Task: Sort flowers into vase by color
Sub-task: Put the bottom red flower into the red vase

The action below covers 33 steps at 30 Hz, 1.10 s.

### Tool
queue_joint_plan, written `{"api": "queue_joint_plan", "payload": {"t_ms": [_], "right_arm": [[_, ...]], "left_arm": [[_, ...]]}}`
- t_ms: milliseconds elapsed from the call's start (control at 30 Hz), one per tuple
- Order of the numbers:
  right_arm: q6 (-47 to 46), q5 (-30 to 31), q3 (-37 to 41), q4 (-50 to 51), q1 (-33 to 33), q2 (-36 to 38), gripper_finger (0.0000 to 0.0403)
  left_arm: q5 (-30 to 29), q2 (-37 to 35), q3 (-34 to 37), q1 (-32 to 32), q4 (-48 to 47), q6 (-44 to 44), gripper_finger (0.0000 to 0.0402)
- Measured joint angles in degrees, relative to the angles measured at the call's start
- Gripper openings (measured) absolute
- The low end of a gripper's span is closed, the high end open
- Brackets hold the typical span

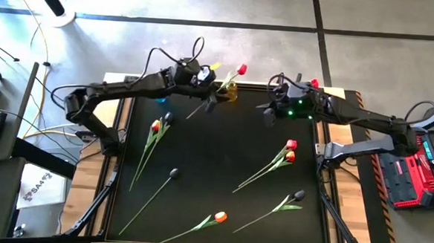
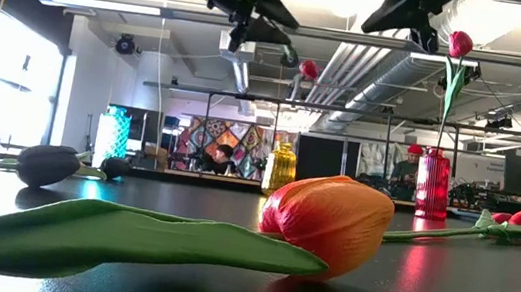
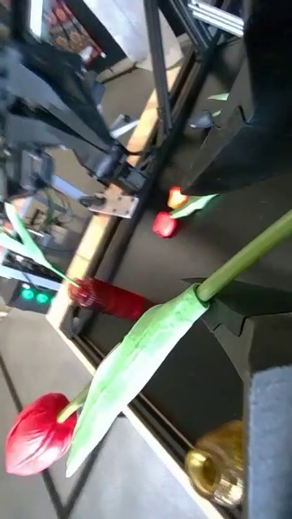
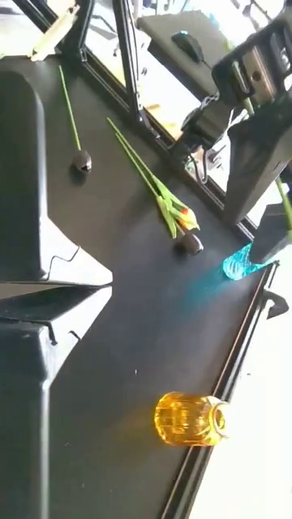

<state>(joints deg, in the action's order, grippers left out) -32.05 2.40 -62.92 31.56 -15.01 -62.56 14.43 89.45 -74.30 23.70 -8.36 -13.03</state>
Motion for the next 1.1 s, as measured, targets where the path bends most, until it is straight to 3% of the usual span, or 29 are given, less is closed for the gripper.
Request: {"api": "queue_joint_plan", "payload": {"t_ms": [233,467,667,833,967,1100], "right_arm": [[3.85,8.57,-1.17,1.03,-0.01,5.33,0.0000],[10.75,16.59,-12.66,13.57,-0.52,5.78,0.0000],[12.47,16.41,-22.56,14.00,-1.03,4.85,0.0000],[6.66,4.64,-22.34,9.43,1.03,4.87,0.0019],[2.17,0.82,-19.94,0.51,4.51,4.41,0.0073],[0.80,1.17,-16.87,-9.41,7.04,3.66,0.0152]], "left_arm": [[-1.95,-1.03,3.43,-2.26,1.87,-0.32,0.0163],[-4.18,-1.02,5.07,-4.60,5.77,-1.48,0.0163],[-4.15,-1.01,5.14,-7.15,15.83,-1.76,0.0163],[-4.14,-1.01,5.14,-10.49,30.13,3.83,0.0163],[-4.01,-1.01,5.14,-12.86,36.91,10.52,0.0163],[-4.69,-0.99,5.14,-14.65,38.99,15.86,0.0163]]}}
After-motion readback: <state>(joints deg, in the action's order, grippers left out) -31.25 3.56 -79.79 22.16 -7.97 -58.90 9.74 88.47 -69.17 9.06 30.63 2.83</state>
